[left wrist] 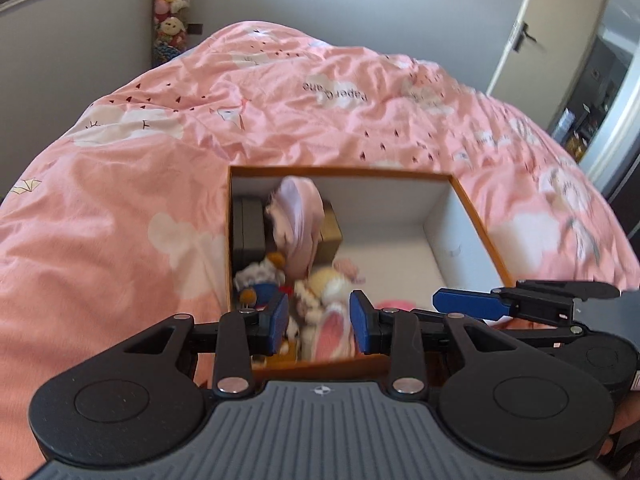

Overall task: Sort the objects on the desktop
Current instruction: 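Move both tools out of the box toward the pile beside it, then grasp the brown card box with the right tool while the left tool grasps the pink card holder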

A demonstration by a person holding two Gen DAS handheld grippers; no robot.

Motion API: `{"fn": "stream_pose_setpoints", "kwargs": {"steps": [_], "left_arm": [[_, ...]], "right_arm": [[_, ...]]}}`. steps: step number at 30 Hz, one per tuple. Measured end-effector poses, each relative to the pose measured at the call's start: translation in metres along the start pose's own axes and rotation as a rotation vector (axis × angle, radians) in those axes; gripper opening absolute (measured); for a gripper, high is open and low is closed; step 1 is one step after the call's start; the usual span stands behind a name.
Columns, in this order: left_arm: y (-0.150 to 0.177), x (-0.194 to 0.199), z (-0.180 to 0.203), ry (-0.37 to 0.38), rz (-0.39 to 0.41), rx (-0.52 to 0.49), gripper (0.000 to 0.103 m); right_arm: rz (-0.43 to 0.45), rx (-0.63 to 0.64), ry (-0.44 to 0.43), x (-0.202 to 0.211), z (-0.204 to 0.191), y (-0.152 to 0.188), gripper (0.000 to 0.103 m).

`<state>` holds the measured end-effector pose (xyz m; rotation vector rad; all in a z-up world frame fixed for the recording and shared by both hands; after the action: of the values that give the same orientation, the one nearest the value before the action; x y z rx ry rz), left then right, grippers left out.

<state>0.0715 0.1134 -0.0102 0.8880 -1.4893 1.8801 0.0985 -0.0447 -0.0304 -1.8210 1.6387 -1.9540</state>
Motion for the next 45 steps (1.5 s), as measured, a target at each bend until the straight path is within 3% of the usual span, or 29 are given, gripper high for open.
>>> {"fn": "stream_pose_setpoints", "kwargs": {"steps": [5, 9, 19, 24, 34, 36, 41, 45], "left_arm": [[0.026, 0.003, 0.011, -0.056, -0.038, -0.186, 0.038], [0.044, 0.003, 0.02, -0.075, -0.066, -0.332, 0.038], [0.077, -0.027, 0.006, -0.12, -0.211, -0.354, 0.038], [0.077, -0.029, 0.003, -0.13, -0.226, -0.334, 0.038], [0.074, -0.029, 0.006, -0.175, -0.224, -0.346, 0.039], [0.073, -0.028, 0.006, -0.181, -0.22, -0.346, 0.038], [0.069, -0.025, 0.003, -0.189, -0.211, -0.345, 0.038], [0.066, -0.023, -0.001, -0.204, -0.205, -0.337, 0.038]], "right_arm": [[-0.131, -0.063, -0.025, -0.02, -0.006, 0.033, 0.036], [-0.231, -0.156, -0.12, -0.037, -0.01, 0.052, 0.036], [-0.427, -0.274, -0.147, -0.083, -0.023, 0.088, 0.037], [-0.492, -0.371, -0.194, -0.099, -0.018, 0.102, 0.049], [-0.557, -0.572, -0.343, -0.123, -0.01, 0.123, 0.06], [-0.553, -0.57, -0.341, -0.122, -0.01, 0.123, 0.059], [-0.498, -0.549, -0.31, -0.109, -0.012, 0.119, 0.042], [-0.437, -0.487, -0.277, -0.094, -0.017, 0.109, 0.035]]}}
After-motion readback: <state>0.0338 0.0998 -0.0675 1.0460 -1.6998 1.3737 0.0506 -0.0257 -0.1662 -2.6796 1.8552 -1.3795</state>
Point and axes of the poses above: each gripper's, at about its wrist camera, not at the fingertips, and x roughly against the way its jaws point, z to its right, y to its underside, the point moved 6 cm from there along -x, roughly the way its jaws point, and after that the axes turned 4 degrees about -z, right-handed, at the moved point
